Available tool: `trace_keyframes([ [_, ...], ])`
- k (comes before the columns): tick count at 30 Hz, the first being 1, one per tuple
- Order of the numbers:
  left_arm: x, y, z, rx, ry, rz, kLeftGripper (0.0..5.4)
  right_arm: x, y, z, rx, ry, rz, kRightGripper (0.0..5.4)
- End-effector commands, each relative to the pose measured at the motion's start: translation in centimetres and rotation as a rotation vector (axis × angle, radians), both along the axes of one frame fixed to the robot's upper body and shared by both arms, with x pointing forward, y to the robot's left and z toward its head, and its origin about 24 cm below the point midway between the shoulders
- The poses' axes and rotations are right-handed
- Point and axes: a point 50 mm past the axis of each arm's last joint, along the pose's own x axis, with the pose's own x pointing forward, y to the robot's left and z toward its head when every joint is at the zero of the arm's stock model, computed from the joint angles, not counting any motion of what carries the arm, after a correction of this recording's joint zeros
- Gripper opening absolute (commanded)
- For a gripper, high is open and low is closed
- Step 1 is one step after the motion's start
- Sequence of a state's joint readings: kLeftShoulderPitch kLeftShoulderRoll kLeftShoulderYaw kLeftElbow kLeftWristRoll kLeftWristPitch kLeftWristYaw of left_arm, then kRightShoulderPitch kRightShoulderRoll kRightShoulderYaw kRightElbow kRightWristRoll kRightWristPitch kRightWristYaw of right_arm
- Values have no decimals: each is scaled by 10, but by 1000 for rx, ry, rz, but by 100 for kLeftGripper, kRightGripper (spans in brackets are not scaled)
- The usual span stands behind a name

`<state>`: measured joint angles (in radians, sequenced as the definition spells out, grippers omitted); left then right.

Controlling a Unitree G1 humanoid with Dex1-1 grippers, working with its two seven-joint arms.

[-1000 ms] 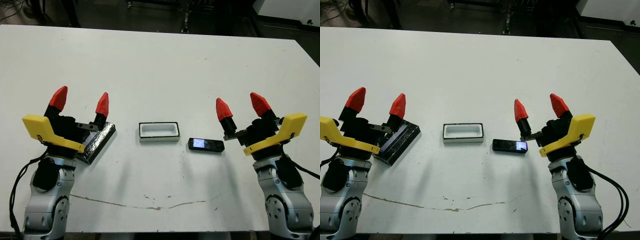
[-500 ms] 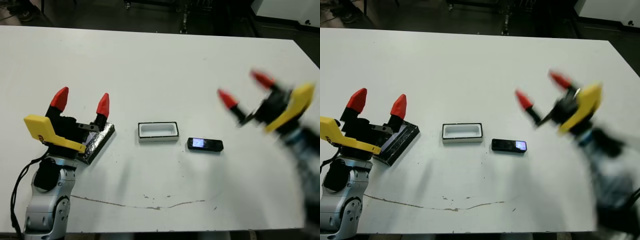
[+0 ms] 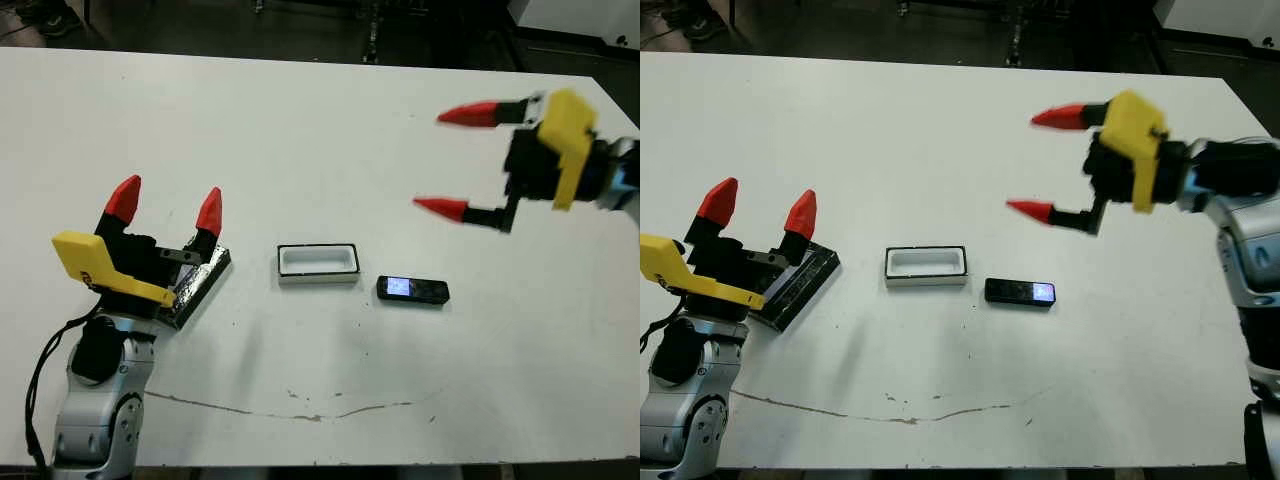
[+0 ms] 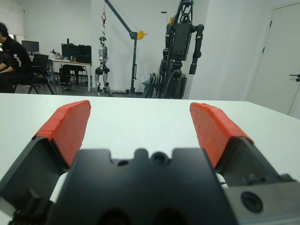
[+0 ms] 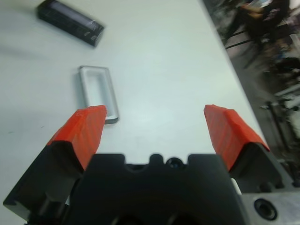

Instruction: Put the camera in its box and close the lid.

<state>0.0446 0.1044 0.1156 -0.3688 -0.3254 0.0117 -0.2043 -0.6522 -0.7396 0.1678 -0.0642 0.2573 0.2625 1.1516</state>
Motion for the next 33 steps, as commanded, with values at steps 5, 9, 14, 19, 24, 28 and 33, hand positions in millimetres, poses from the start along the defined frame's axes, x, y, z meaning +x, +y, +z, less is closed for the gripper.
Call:
trace_keyframes([
  [5,-1,1,-5,-15,24,14,539,3,7,-16,-73,158,53,540],
  [9,-1,0,-5,-10,22,18,539,4,7,-25,-96,274,36,540],
  [14,0,0,-5,-11,21,18,539,5,9,-37,-93,350,38,540],
  [19,0,0,-5,-11,19,23,539,6,8,-49,-106,414,17,540],
  [24,0,0,-5,-12,20,22,539,7,7,-64,-124,454,15,540],
  [28,0,0,-5,-13,20,21,539,9,5,-72,-146,467,24,540],
  [33,-1,-1,-5,-11,22,25,539,9,2,-82,-174,455,29,540],
])
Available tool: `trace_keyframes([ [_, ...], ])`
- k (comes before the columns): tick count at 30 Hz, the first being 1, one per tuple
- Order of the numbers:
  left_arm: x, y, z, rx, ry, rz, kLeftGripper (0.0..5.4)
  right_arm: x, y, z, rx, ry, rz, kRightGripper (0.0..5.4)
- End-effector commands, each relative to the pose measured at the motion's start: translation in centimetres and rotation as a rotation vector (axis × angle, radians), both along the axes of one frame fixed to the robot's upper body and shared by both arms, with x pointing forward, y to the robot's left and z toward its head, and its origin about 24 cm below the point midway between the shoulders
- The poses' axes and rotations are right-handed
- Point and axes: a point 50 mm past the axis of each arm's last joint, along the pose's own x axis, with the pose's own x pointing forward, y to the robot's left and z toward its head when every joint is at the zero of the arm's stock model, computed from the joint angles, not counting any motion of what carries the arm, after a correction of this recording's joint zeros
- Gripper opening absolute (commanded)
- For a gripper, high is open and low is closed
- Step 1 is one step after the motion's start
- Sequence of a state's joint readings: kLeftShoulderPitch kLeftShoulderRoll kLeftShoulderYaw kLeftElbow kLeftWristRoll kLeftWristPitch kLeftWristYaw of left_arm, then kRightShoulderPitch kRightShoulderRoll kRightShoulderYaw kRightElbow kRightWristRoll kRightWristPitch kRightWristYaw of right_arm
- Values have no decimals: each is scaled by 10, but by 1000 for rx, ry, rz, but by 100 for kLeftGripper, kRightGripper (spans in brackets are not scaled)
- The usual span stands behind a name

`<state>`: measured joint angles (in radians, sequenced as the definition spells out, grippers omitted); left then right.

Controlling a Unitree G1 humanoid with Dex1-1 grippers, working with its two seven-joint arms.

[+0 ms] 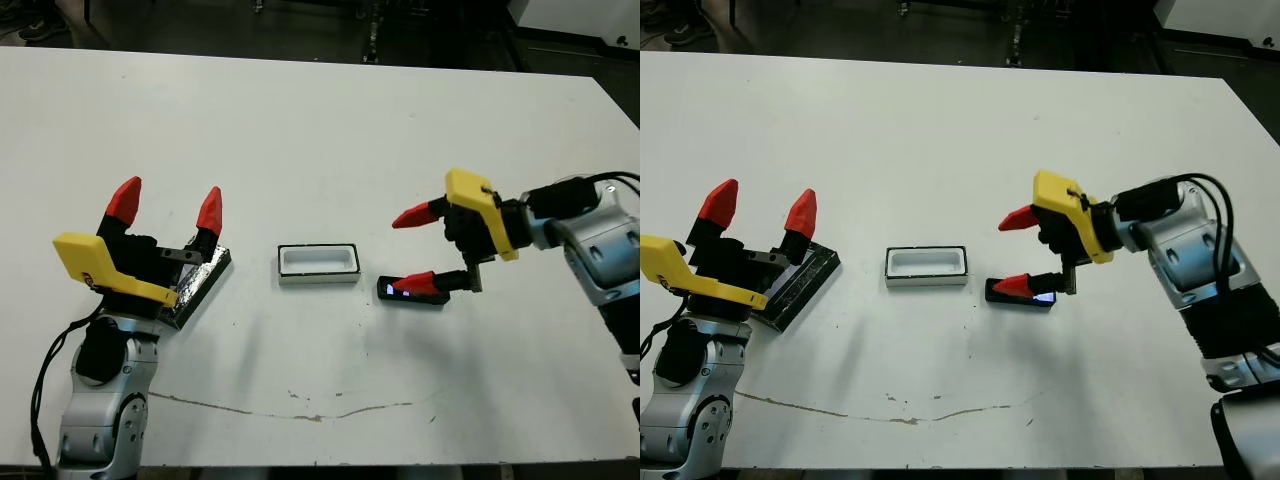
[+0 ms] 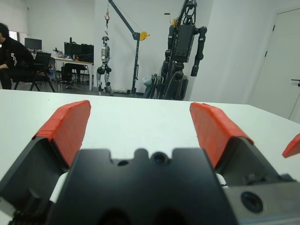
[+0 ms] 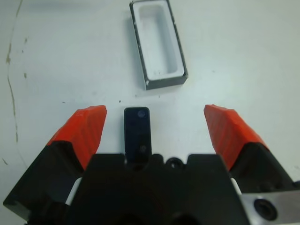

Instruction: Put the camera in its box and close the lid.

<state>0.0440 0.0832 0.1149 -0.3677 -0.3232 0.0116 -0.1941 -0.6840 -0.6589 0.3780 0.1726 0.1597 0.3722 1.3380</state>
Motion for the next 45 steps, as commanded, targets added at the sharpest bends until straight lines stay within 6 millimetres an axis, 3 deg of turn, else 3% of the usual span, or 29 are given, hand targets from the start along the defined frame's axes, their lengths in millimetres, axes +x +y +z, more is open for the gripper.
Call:
trace_keyframes([
  [1,-1,1,-4,14,20,16,539,-2,-5,-12,-24,2,8,540],
  [21,-2,0,-4,13,22,19,539,-10,-9,-35,-40,-23,-2,540],
  [24,-2,0,-4,13,21,18,540,-11,-8,-39,-28,-14,-19,511],
  [45,-2,0,-4,14,17,25,540,-13,-2,-46,13,-53,-73,168],
])
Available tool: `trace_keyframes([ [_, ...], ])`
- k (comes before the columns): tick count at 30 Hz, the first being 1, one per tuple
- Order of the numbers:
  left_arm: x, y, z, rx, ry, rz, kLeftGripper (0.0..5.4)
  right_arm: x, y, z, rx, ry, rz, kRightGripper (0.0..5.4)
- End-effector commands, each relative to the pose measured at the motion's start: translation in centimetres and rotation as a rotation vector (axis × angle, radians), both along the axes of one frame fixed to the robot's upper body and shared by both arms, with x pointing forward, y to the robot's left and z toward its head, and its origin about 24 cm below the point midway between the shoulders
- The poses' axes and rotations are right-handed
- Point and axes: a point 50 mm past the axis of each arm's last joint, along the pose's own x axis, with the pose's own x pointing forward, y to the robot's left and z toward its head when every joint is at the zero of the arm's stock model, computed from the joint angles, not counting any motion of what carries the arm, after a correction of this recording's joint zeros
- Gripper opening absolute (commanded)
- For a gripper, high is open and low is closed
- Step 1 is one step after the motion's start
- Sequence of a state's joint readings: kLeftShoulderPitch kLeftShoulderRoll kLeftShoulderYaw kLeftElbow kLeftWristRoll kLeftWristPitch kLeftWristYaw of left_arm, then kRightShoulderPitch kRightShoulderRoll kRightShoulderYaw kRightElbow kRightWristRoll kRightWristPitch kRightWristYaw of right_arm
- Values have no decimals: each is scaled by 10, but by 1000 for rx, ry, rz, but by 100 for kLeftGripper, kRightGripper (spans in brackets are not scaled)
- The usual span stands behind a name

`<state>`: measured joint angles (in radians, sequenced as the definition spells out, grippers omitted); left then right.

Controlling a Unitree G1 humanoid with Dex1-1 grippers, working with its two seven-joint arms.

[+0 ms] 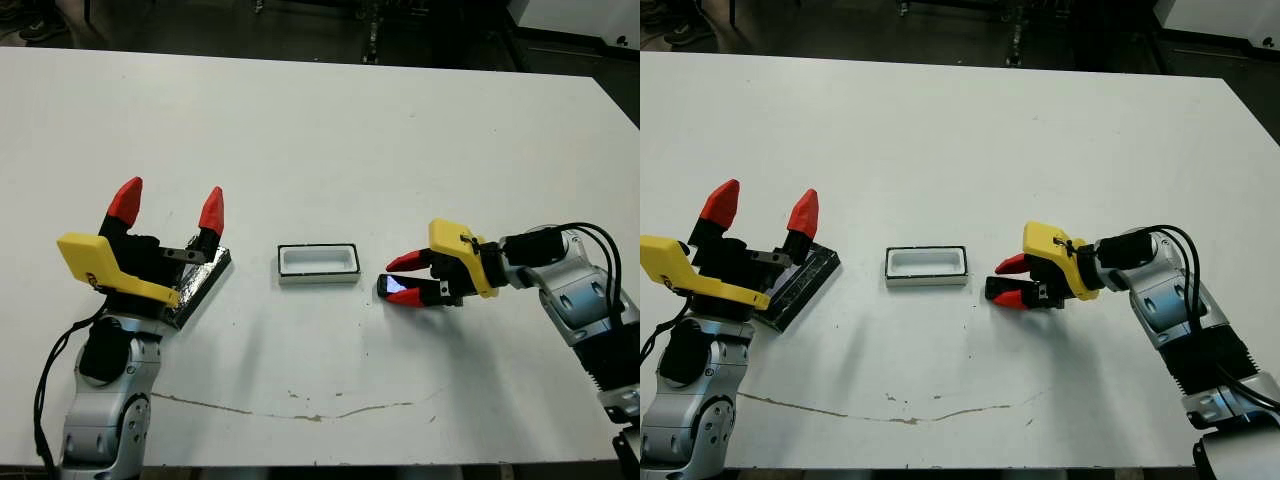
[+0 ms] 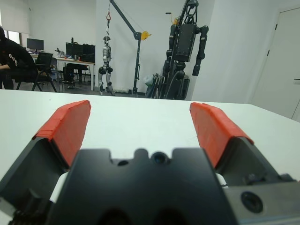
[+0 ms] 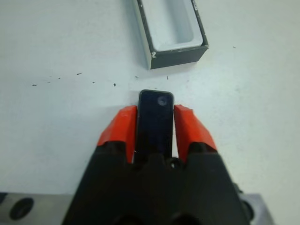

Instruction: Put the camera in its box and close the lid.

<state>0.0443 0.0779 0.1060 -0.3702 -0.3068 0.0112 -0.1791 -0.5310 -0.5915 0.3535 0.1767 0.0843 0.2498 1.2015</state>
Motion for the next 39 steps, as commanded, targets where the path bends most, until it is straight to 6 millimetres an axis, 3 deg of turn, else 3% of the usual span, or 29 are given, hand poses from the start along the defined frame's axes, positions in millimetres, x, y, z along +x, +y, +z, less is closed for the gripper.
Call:
trace_keyframes([
  [1,-2,2,-3,9,15,18,540,-2,-4,-5,4,6,-15,168],
  [16,-2,3,-3,-2,12,29,540,10,-7,8,55,-15,-81,168],
  [18,-2,3,-3,1,13,32,540,16,-6,17,98,-32,-107,168],
  [25,-2,3,-4,-2,15,36,540,41,-2,75,379,-41,-300,168],
  [30,-2,2,-4,1,18,38,540,45,14,88,500,-24,-250,168],
  [39,-1,1,-3,-1,16,44,540,50,47,94,491,-44,-125,168],
])
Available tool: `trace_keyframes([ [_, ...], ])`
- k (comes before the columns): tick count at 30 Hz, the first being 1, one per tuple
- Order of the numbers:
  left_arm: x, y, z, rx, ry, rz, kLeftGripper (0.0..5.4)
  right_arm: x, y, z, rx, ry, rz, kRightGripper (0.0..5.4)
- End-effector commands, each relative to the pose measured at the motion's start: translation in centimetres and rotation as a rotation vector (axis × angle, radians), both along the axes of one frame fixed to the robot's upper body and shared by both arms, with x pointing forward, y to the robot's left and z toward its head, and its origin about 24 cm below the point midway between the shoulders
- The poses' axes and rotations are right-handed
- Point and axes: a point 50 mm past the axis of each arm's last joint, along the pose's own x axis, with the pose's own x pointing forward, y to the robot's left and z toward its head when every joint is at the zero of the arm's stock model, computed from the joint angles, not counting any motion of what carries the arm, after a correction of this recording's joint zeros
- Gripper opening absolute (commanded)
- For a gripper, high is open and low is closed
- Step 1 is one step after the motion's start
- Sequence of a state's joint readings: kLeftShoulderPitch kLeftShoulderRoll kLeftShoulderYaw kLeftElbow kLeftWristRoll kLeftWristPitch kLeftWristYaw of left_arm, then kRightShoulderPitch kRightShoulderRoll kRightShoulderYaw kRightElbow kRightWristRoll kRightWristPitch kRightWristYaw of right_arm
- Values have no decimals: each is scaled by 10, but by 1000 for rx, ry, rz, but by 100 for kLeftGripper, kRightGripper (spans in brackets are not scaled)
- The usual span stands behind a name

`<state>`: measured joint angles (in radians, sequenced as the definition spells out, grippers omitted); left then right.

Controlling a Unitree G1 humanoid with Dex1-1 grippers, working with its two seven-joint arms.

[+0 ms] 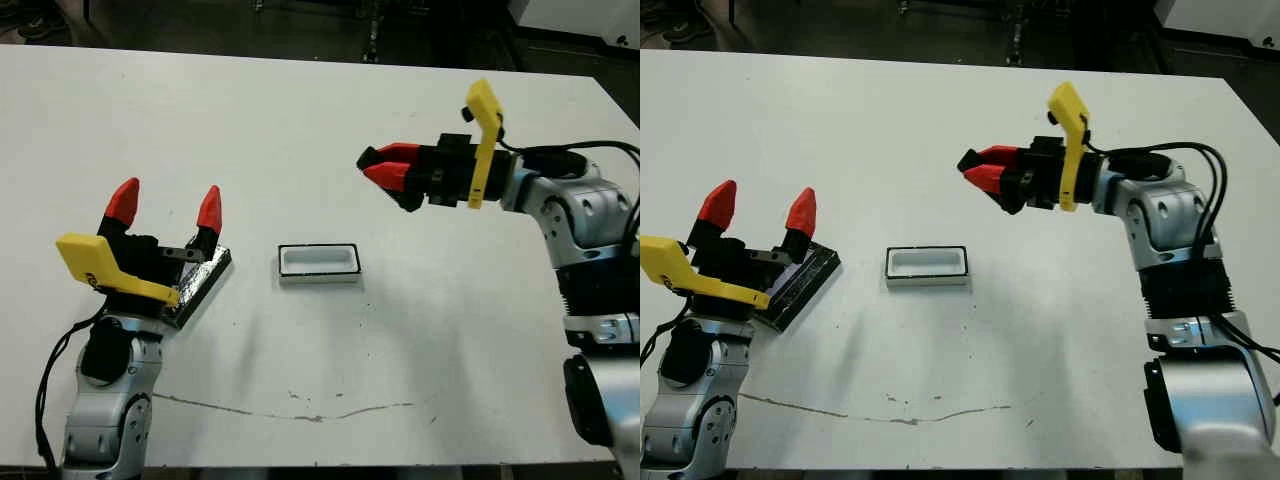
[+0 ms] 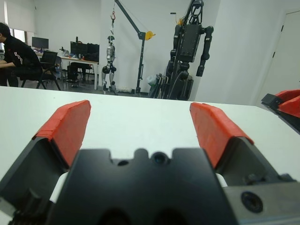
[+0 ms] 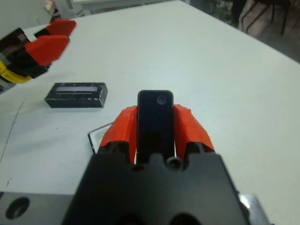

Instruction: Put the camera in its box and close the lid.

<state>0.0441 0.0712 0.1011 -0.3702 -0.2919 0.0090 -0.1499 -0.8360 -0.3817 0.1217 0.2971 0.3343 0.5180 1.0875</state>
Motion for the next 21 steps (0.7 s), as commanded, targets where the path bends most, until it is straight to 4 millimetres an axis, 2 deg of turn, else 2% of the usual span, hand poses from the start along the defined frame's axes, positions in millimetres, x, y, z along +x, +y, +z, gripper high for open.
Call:
trace_keyframes([
  [1,-1,1,-3,1,14,16,540,3,15,5,-16,-29,43,168],
  [12,-1,1,-2,-6,13,14,540,-1,49,-29,-77,120,142,168],
  [21,-2,1,-3,-1,14,18,540,-1,61,-40,-106,172,181,168],
])
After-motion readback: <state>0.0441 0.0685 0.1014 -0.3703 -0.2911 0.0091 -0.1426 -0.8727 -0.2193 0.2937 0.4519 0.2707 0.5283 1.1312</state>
